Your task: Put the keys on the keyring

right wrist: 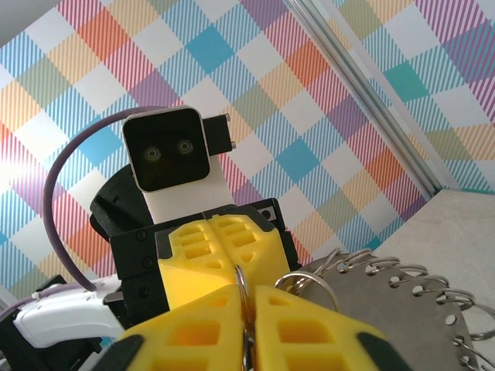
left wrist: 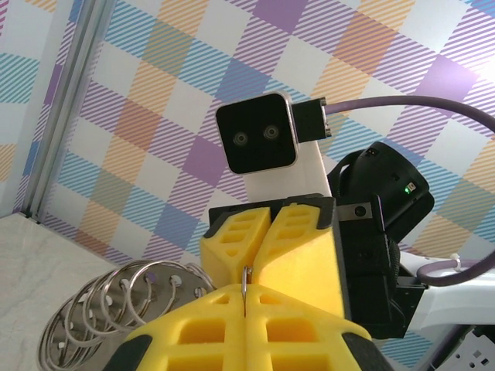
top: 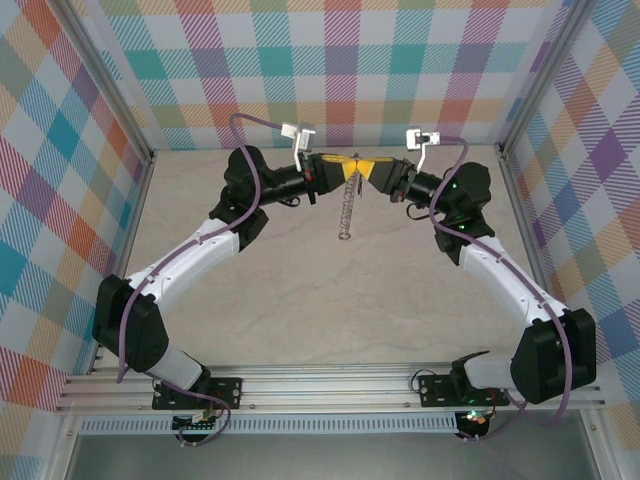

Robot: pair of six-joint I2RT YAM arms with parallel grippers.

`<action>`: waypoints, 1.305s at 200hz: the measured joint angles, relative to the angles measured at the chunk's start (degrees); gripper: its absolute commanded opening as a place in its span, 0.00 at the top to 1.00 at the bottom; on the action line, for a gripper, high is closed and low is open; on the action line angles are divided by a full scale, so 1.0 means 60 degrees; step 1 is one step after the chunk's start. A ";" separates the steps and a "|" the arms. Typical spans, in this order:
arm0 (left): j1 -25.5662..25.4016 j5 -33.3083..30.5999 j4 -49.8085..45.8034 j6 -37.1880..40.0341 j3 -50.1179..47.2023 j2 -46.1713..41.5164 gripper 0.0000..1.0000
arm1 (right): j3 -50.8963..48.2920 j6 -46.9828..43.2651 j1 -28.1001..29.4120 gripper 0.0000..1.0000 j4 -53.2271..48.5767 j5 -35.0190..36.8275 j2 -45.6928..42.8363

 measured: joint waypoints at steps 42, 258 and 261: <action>0.0018 -0.0058 0.0004 -0.0033 -0.0040 0.0000 1.00 | 0.0000 -0.0087 0.0000 1.00 -0.0087 0.0015 0.0000; 0.1381 0.2055 -0.6171 0.2812 0.3355 0.0962 0.55 | 0.3446 -0.3730 -0.0863 1.00 -0.5894 -0.4237 0.2157; 0.1381 0.2116 -0.6266 0.2838 0.3391 0.1020 0.56 | 0.3446 -0.3727 -0.0863 1.00 -0.5890 -0.4273 0.2186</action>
